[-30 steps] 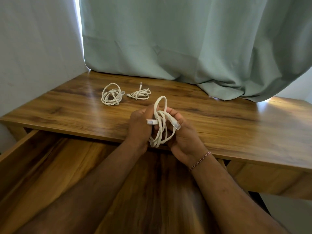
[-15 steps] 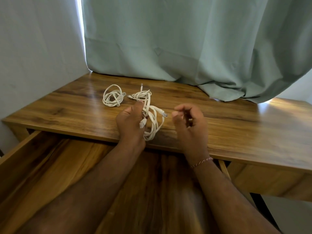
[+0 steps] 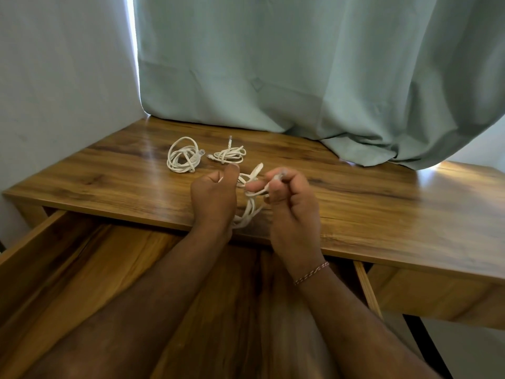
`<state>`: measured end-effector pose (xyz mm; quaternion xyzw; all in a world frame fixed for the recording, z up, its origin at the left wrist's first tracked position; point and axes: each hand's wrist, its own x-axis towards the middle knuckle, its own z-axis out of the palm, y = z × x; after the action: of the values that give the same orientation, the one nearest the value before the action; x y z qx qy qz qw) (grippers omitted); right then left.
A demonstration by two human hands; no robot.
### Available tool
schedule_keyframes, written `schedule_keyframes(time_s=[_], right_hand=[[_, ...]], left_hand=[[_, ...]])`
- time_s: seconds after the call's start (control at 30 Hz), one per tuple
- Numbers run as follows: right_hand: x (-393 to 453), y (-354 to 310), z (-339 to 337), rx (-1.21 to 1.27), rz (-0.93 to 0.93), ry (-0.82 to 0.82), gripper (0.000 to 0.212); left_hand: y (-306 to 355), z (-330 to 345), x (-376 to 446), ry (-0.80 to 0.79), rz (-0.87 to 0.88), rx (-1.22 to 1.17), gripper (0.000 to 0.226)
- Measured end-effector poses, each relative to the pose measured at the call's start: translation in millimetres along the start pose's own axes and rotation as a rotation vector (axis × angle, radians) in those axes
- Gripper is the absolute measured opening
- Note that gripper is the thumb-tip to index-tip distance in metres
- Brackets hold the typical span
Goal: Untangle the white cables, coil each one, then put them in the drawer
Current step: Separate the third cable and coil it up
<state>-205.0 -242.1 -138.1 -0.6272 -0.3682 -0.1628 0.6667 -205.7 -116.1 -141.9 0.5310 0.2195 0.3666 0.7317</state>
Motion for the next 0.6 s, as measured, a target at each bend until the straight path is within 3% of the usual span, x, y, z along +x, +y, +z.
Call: schedule_keyframes(time_s=[0.13, 0.27, 0.4, 0.6], right_hand=[[7, -17, -4, 0.364, 0.221, 0.193, 0.025], [14, -26, -5, 0.52, 0.308, 0.275, 0.026], [19, -21, -10, 0.499, 0.303, 0.294, 0.026], [17, 18, -21, 0.173, 0.282, 0.215, 0.019]], left_hand=[[7, -15, 19, 0.072, 0.032, 0.03, 0.037], [12, -32, 40, 0.112, 0.03, 0.032, 0.039], [11, -30, 43, 0.113, 0.01, -0.005, 0.033], [18, -42, 46, -0.141, -0.182, -0.219, 0.021]])
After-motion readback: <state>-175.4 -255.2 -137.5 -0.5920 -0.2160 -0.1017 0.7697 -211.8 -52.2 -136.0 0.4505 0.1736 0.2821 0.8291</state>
